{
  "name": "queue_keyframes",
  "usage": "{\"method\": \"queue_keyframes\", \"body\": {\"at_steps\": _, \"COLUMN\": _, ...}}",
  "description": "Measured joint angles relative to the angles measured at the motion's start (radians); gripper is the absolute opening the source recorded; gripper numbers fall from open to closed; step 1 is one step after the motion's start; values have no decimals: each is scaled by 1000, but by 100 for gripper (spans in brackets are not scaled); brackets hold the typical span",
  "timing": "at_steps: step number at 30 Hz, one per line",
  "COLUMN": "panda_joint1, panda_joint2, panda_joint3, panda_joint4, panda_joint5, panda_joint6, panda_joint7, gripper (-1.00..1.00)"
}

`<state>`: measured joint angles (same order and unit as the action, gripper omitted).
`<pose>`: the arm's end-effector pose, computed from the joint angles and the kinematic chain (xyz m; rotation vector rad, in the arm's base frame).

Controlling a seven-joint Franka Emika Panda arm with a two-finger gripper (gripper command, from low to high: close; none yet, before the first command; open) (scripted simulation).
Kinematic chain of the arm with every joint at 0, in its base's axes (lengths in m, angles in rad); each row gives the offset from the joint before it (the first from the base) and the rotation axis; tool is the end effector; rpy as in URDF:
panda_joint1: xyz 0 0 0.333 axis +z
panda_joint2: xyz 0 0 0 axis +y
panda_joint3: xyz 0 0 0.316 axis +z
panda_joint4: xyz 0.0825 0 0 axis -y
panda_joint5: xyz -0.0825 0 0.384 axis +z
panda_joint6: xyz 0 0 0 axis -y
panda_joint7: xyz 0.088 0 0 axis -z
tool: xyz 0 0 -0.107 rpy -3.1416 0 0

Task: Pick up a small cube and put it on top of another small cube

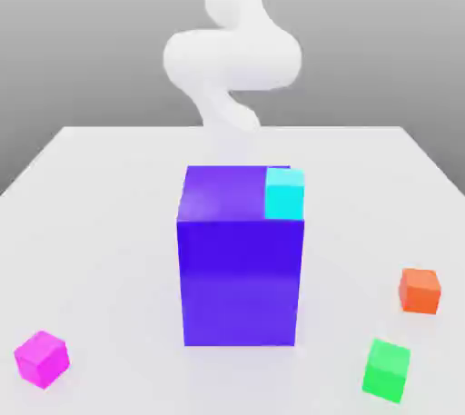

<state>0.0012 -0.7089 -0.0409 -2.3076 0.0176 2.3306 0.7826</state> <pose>0.3797 -0.0202 0.6773 -2.4540 1.0811 -0.9333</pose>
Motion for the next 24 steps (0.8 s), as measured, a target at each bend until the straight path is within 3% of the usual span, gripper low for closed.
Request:
{"method": "queue_keyframes", "body": {"at_steps": 14, "panda_joint1": -27, "panda_joint2": 513, "panda_joint3": -210, "panda_joint4": -43, "panda_joint5": 140, "panda_joint6": 172, "panda_joint7": -128, "gripper": 0}}
{"method": "queue_keyframes", "body": {"at_steps": 24, "panda_joint1": -134, "panda_joint2": 873, "panda_joint3": -274, "panda_joint4": -73, "panda_joint5": 226, "panda_joint6": 295, "panda_joint7": -209, "gripper": 0}}
